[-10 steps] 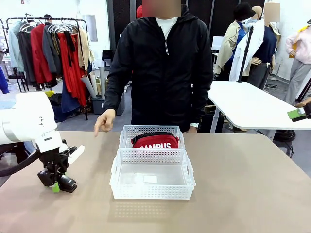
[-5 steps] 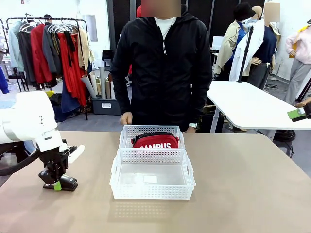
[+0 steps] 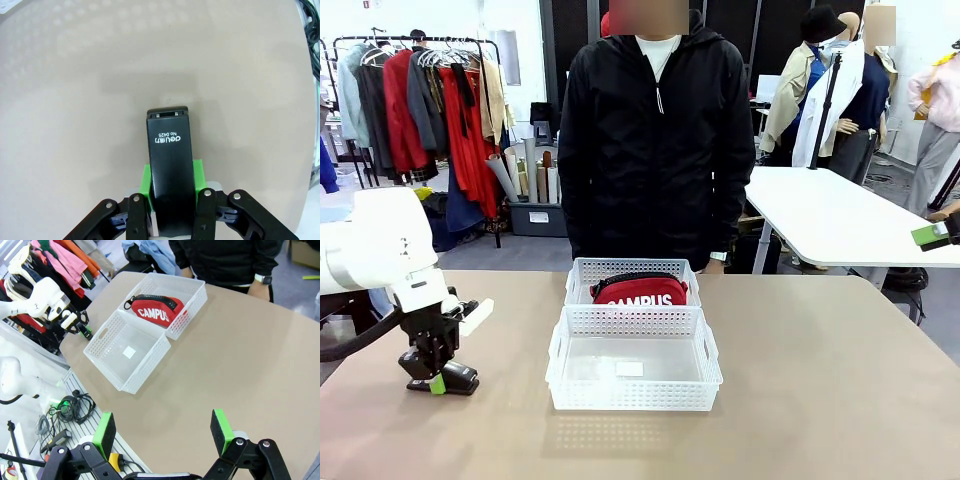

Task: Distribute items into two baskets.
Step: Pick up the Stapler that the person points to, then place the picked Stapler into the Organizing basket as instructed by the person.

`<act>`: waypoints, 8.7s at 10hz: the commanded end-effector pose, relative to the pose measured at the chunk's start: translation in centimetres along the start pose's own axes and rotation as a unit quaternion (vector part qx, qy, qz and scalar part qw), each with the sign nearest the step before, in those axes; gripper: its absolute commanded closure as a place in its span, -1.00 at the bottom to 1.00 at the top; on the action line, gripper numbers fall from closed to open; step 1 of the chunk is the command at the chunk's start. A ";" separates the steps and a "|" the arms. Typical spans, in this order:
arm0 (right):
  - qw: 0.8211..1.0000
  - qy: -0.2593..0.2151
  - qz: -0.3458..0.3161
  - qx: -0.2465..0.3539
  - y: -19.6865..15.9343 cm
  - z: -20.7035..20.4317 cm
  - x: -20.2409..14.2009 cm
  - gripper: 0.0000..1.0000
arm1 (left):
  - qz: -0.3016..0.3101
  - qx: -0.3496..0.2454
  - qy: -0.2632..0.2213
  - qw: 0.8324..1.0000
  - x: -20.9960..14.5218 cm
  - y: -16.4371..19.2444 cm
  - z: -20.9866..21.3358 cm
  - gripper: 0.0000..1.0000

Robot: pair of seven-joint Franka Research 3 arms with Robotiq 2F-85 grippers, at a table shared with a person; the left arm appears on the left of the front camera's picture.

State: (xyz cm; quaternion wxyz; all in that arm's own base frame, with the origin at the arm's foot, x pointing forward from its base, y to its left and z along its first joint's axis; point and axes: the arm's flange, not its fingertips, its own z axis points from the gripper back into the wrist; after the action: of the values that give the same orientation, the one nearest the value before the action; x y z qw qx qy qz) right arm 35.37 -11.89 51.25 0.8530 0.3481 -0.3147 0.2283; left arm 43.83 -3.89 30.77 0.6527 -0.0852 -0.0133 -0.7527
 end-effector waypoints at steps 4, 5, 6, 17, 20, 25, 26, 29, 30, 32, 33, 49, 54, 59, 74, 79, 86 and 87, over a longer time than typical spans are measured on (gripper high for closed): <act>1.000 0.001 0.001 0.000 0.1 0.0 0.1 -1.00 | 0.090 0.031 -0.013 0.995 0.5 1.5 5.4 1.00; 1.000 0.001 0.001 0.000 0.1 0.0 0.1 -1.00 | 0.131 0.063 -0.009 0.989 0.5 2.0 8.1 1.00; 1.000 0.001 0.001 0.000 0.1 0.0 0.1 -1.00 | 0.188 0.082 -0.014 0.979 0.2 2.7 10.9 1.00; 1.000 0.001 0.001 0.000 0.1 0.0 0.1 -1.00 | 0.514 0.126 -0.073 0.846 -2.1 -2.6 22.6 1.00; 1.000 0.001 0.001 0.000 0.1 0.0 0.1 -1.00 | 0.503 0.133 -0.086 0.850 -2.1 -2.5 23.0 1.00; 1.000 0.001 0.001 0.000 0.1 0.0 0.1 -1.00 | 0.503 0.133 -0.086 0.850 -2.1 -2.5 23.0 1.00; 1.000 0.001 0.001 0.000 0.1 0.0 0.1 -1.00 | 0.503 0.133 -0.086 0.850 -2.1 -2.5 23.0 1.00; 1.000 0.001 0.001 0.000 0.1 0.0 0.1 -1.00 | 0.503 0.133 -0.086 0.850 -2.1 -2.5 23.0 1.00; 1.000 0.001 0.001 0.000 0.1 0.0 0.1 -1.00 | 0.503 0.133 -0.086 0.850 -2.1 -2.5 23.0 1.00; 1.000 0.001 0.001 0.000 0.1 0.0 0.1 -1.00 | 0.503 0.133 -0.086 0.850 -2.1 -2.5 23.0 1.00; 1.000 0.001 0.001 0.000 0.1 0.0 0.1 -1.00 | 0.503 0.133 -0.086 0.850 -2.1 -2.5 23.0 1.00; 1.000 0.001 0.001 0.000 0.1 0.0 0.1 -1.00 | 0.455 0.126 -0.079 0.878 6.2 -4.4 20.7 1.00; 1.000 0.001 0.001 0.000 0.1 0.0 0.1 -1.00 | 0.358 0.106 -0.046 0.927 12.6 -5.0 17.6 1.00; 1.000 0.001 0.001 0.000 0.1 0.0 0.1 -1.00 | 0.209 0.106 -0.037 0.971 16.8 -3.8 16.1 1.00; 1.000 0.001 0.001 0.000 0.1 0.0 0.1 -1.00 | 0.085 0.089 -0.027 0.992 29.7 1.7 7.0 1.00; 1.000 0.001 0.001 0.000 0.1 0.0 0.1 -1.00 | 0.039 0.092 -0.012 0.995 29.2 2.9 2.9 1.00; 1.000 0.001 0.001 0.000 0.1 0.0 0.1 -1.00 | 0.018 0.059 -0.003 0.998 30.7 4.8 -1.1 1.00; 1.000 0.001 0.001 0.000 0.1 0.0 0.1 -1.00 | 0.020 0.056 -0.004 0.998 30.7 4.9 -1.5 1.00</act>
State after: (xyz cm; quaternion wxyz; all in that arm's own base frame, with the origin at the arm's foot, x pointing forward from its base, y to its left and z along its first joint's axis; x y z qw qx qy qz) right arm 35.38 -11.88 51.23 0.8534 0.3478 -0.3141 0.2282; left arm 43.94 -34.97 33.17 0.6745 -0.0566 -0.0516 -0.7343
